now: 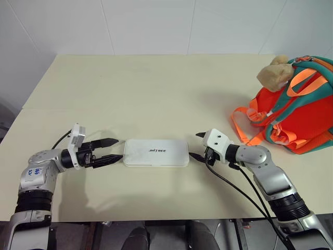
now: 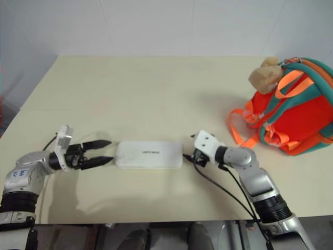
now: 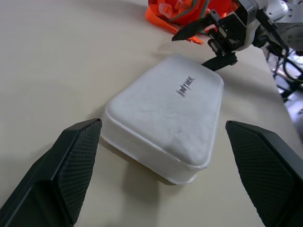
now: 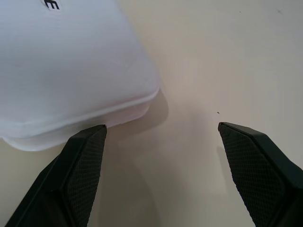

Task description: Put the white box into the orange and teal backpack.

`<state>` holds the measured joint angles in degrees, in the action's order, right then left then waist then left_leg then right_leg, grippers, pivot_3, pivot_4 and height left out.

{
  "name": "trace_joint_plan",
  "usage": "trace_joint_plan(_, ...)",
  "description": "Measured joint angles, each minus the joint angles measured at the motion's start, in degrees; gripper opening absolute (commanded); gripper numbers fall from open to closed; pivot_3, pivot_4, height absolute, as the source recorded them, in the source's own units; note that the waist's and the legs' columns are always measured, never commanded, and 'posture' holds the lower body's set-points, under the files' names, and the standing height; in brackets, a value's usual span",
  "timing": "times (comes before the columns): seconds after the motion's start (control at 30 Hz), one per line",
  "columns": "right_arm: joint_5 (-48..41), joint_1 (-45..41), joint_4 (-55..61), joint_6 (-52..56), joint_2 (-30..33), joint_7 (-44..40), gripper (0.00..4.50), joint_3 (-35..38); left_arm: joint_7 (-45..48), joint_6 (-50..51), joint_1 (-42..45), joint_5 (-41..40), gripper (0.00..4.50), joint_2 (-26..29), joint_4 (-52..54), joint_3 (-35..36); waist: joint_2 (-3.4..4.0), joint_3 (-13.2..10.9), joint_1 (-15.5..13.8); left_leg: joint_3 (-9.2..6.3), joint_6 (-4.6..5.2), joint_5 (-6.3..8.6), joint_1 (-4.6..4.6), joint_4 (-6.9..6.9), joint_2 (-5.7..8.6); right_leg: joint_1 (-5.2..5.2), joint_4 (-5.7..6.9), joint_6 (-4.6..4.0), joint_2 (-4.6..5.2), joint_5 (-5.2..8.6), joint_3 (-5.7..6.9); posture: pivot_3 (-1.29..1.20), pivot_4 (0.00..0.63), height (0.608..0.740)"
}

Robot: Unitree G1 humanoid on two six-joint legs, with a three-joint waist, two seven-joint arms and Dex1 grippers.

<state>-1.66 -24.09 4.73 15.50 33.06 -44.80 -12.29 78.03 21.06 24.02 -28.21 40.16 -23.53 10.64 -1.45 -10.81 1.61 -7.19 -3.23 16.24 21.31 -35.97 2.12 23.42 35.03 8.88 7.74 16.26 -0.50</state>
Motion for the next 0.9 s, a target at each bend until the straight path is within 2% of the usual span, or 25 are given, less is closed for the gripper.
trace_joint_plan(0.9,0.72,-1.41,0.04,0.15,-1.82,-0.87,4.50,-0.96,-1.67,29.84,10.57,1.24,4.47,4.11,-8.86,-6.53,0.00,0.00,0.00,0.00,-0.01,0.01,-0.03,-0.03,-0.02,0.00,0.11,-0.02,-0.09,-0.01,-0.05,0.00,0.150,0.740)
